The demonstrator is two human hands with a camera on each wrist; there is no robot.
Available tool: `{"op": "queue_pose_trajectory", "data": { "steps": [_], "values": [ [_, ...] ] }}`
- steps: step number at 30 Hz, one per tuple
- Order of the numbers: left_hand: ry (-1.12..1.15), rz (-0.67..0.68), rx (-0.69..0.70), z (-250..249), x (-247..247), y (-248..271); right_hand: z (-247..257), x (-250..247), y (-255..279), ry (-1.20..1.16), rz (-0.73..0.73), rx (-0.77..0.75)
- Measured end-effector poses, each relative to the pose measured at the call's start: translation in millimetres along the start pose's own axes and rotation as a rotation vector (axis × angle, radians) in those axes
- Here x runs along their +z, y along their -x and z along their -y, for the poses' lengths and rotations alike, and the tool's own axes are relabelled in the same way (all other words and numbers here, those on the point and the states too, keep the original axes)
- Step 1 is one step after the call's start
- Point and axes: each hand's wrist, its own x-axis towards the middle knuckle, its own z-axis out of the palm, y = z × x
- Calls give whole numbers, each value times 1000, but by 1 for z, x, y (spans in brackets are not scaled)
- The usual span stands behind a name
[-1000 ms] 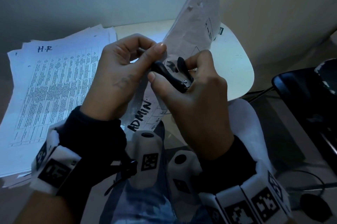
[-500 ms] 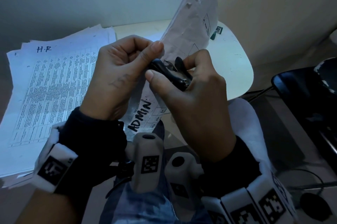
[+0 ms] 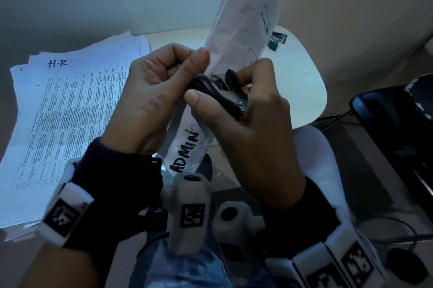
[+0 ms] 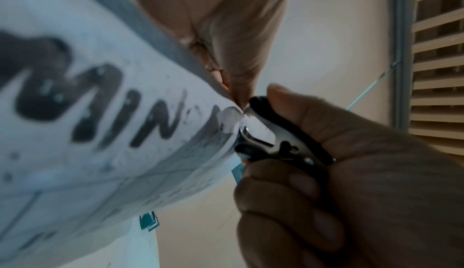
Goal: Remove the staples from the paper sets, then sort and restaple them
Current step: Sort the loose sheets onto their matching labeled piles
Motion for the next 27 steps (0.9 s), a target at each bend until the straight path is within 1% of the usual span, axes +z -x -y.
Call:
{"op": "queue_pose_trajectory", "data": {
  "steps": [4, 10, 17, 23, 27],
  "values": [
    [42, 25, -10, 2, -1, 1, -3, -1, 1, -59, -4, 16],
    [64, 28, -29, 7, -4, 1, -6, -1, 1, -67, -19, 7],
    [83, 25, 12, 10, -5, -1, -9, 4, 3, -115, -87, 6],
    [-137, 35, -26, 14, -13, -4, -18, 6, 0, -85, -128, 27],
    [-198, 22, 16, 16, -7, -4, -26, 8, -3, -42, -187, 10]
  ]
}}
